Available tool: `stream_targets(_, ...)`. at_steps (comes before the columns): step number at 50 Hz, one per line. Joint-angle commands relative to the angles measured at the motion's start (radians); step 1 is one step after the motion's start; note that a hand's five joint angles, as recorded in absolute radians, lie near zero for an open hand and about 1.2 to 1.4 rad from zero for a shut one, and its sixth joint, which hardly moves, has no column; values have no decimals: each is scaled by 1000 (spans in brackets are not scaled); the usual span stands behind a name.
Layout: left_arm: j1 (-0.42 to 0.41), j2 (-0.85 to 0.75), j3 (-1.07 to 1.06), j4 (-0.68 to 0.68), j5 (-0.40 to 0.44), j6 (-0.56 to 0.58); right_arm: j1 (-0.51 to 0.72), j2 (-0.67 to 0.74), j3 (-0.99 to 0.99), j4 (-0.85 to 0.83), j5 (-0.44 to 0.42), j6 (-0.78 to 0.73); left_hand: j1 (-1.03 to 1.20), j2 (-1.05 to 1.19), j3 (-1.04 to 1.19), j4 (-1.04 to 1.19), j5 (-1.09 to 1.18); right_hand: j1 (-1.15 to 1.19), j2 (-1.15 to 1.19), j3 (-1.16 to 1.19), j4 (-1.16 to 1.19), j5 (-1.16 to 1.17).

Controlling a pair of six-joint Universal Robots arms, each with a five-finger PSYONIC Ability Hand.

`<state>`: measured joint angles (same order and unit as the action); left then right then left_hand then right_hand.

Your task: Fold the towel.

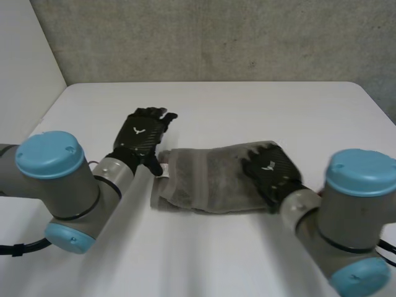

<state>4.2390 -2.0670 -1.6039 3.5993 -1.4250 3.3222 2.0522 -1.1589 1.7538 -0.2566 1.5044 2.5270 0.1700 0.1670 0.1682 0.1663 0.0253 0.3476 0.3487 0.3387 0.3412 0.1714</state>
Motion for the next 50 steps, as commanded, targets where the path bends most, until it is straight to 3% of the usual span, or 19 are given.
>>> stream_targets(1, -34, -5, 10, -1, -19, 2, -72, 73, 33, -10, -6, -17, 11, 14, 13, 15, -19, 554, 553, 563, 560, 555)
stream_targets(2, -34, 1, 9, -4, -29, 2, -82, 93, 12, -10, 5, -34, 11, 14, 13, 15, -19, 963, 962, 972, 970, 965)
stream_targets(4, -34, 10, 6, -8, -44, 2, -92, 97, -8, -10, 16, -54, 11, 14, 13, 15, -19, 1048, 1047, 1057, 1054, 1050)
stream_targets(11, -22, 90, -28, -13, -92, 3, -55, 48, -109, -56, 39, -186, 5, 8, 6, 8, -25, 1049, 1048, 1058, 1055, 1050)
stream_targets(13, -11, 122, -56, -11, -101, 7, 73, 57, -198, -73, 36, -243, 5, 8, 6, 8, -25, 1049, 1048, 1058, 1055, 1050)
stream_targets(16, 22, 163, -77, -11, -101, 5, 160, 84, -252, -73, 28, -269, 5, 8, 6, 8, -25, 1049, 1048, 1058, 1055, 1050)
stream_targets(18, 41, 185, -89, -11, -103, 4, 290, 163, -354, -49, 11, -351, 5, 8, 6, 8, -25, 1049, 1048, 1058, 1055, 1050)
stream_targets(19, 51, 195, -99, -11, -103, 2, 290, 163, -355, -49, 11, -352, 5, 8, 6, 8, -25, 1049, 1048, 1058, 1055, 1050)
stream_targets(22, 62, 208, -106, -10, -103, 2, 372, 248, -413, 0, -55, -453, 5, 8, 6, 8, -25, 1049, 1048, 1058, 1055, 1050)
stream_targets(24, 87, 222, -119, -10, -104, 0, 417, 313, -428, 54, -142, -552, 5, 8, 6, 8, -25, 1049, 1048, 1058, 1055, 1050)
stream_targets(31, 102, 225, -128, -11, -107, -3, 428, 343, -433, 79, -162, -605, 5, 8, 6, 8, -25, 1049, 1048, 1058, 1055, 1050)
stream_targets(32, 98, 225, -128, -11, -107, -3, 424, 328, -425, 70, -141, -581, 5, 8, 6, 8, -25, 657, 656, 666, 664, 659)
stream_targets(33, 98, 225, -128, -11, -107, -3, 415, 290, -409, 44, -116, -526, 5, 8, 6, 8, -25, 116, 115, 125, 122, 117)
stream_targets(34, 95, 225, -126, -11, -106, -3, 414, 289, -408, 43, -116, -525, 5, 8, 6, 8, -25, 110, 109, 119, 117, 112)
stream_targets(35, 96, 225, -125, -10, -106, -3, 398, 250, -387, 11, -101, -458, 5, 8, 6, 8, -25, -173, -174, -164, -167, -171)
stream_targets(39, 98, 216, -113, -8, -104, -4, 355, 157, -313, -69, -84, -300, 5, 8, 6, 8, -25, -173, -174, -164, -167, -171)
stream_targets(43, 87, 209, -91, -7, -103, -27, 304, 4, -214, -134, -76, -32, 5, 8, 6, 8, -25, -173, -174, -164, -167, -171)
stream_targets(49, 78, 200, -64, -11, -98, -122, 202, -71, -183, -57, -61, 307, 11, 14, 13, 15, -19, -173, -174, -164, -167, -171)
stream_targets(50, 66, 188, -53, -14, -95, -156, 201, -71, -183, -56, -61, 308, 11, 14, 13, 15, -19, -173, -174, -164, -167, -171)
